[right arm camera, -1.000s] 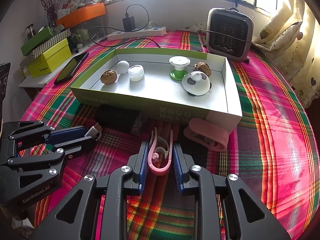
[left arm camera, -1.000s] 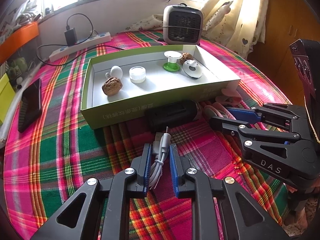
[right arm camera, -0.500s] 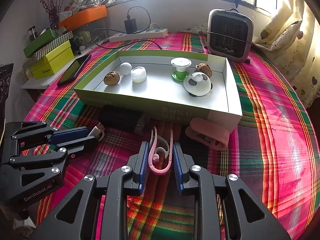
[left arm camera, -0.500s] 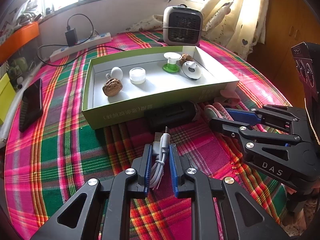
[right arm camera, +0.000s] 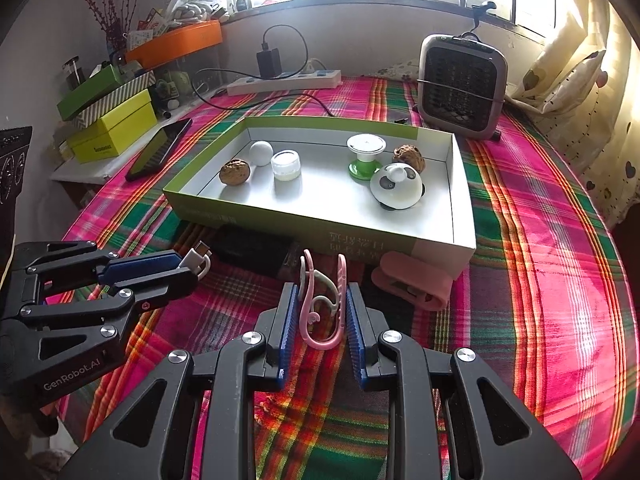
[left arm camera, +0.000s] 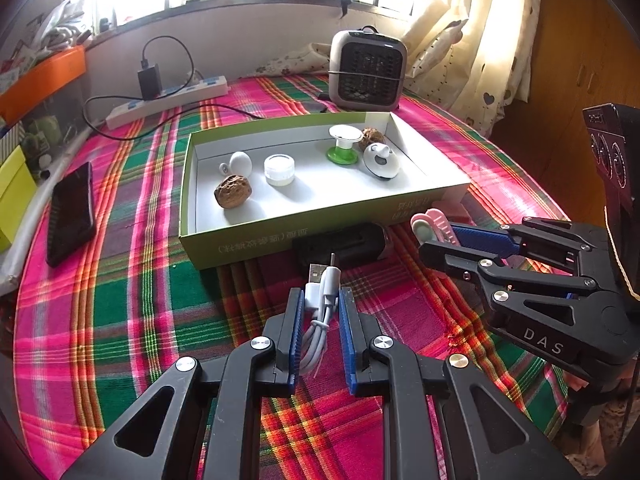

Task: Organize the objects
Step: 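Lift the held white cable and pink hook up from the table, then carry the white cable and pink hook over the box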

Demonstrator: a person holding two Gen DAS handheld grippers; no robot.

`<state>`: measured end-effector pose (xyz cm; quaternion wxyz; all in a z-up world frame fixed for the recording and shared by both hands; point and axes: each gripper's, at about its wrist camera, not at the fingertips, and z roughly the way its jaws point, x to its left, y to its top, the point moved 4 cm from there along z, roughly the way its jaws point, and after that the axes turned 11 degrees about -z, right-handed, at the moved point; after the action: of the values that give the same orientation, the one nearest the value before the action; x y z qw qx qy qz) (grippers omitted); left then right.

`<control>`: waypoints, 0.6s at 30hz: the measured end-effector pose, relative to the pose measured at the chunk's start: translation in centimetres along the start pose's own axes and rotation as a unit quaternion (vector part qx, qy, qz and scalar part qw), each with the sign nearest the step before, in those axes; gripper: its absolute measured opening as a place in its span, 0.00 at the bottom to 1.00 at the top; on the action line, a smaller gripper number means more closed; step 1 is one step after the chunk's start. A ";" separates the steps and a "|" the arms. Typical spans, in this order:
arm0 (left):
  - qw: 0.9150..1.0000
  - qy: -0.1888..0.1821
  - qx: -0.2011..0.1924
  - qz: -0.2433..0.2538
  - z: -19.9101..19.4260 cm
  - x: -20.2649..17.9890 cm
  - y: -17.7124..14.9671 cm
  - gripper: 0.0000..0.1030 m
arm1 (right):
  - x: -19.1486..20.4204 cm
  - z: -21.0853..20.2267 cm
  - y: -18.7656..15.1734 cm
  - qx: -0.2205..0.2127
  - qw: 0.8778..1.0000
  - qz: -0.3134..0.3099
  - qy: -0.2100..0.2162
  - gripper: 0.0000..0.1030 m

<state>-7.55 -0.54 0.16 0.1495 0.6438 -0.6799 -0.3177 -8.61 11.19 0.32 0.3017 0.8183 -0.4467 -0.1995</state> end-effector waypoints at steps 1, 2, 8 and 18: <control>1.000 0.000 -0.001 0.000 -0.1 0.0 0.1 0.15 | 0.0 -0.1 0.1 -0.001 1.000 -0.001 0.000 0.24; 1.000 0.000 -0.002 0.000 -0.2 0.0 0.1 0.15 | 0.1 -0.1 0.1 -0.001 1.000 -0.002 0.000 0.24; 1.000 -0.001 -0.012 0.002 -0.9 -0.1 0.6 0.15 | 0.0 -0.6 0.8 -0.009 1.000 -0.006 0.003 0.24; 1.000 -0.004 -0.021 -0.004 -0.9 0.2 1.9 0.15 | -0.3 -0.9 2.6 -0.021 1.000 -0.018 0.001 0.24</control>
<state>-8.50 -0.99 2.00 0.1591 0.6420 -0.6713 -0.3345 -9.80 10.69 2.77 0.3158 0.8199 -0.4271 -0.2136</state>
